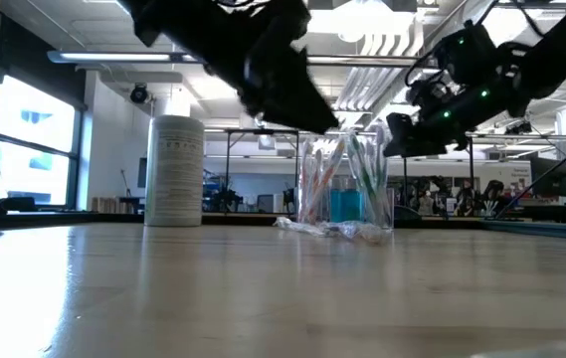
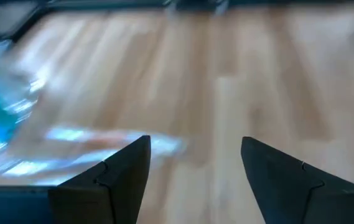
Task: Pick & Place toothbrushing station
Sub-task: Put the orange toothbrush into the transparent organizer
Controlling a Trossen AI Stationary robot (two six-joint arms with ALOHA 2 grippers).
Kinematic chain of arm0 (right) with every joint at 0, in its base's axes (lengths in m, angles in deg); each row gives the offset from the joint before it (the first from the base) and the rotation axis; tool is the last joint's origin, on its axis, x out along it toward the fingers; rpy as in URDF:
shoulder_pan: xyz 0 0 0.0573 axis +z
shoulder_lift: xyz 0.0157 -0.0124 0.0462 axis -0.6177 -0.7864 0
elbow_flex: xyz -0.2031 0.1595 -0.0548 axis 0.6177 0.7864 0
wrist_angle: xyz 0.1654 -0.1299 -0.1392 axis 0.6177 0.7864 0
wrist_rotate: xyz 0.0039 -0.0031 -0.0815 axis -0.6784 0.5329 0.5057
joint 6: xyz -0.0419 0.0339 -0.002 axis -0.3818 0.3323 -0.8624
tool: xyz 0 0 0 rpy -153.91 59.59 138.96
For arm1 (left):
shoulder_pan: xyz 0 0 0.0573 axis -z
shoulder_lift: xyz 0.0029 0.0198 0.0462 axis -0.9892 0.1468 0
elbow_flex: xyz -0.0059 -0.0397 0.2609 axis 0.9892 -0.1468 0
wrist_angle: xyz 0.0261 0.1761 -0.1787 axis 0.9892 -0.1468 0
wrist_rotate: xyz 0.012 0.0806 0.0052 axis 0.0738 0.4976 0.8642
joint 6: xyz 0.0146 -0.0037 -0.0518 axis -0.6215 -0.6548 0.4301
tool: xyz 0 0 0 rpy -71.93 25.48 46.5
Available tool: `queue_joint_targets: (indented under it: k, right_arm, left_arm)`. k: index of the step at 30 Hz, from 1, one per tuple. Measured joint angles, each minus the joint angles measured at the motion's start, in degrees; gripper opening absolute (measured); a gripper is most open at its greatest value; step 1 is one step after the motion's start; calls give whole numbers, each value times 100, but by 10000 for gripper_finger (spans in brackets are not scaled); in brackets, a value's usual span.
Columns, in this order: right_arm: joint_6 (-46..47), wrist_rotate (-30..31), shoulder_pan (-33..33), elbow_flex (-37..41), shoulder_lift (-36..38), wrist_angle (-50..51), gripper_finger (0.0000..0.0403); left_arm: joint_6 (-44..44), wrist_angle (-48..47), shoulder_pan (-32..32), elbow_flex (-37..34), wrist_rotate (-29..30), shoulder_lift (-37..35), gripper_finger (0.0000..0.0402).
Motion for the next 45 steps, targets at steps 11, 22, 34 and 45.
queue_joint_targets:
  k: [11,22,34,45]
  right_arm:
    - [2157,-672,1553,-4,1573,1971,226]
    - [3534,-165,2384,-4,462,1728,226]
    - [3736,-500,2451,-4,-1421,-137,226]
    - [3667,-185,2790,-575,-2636,-339,227]
  left_arm:
    - [472,-2917,9,-10,1358,-541,244]
    - [604,-3308,13,-6,1347,-521,244]
    - [562,-3309,0,-6,1344,-519,244]
    - [606,-2797,0,-8,1337,-516,244]
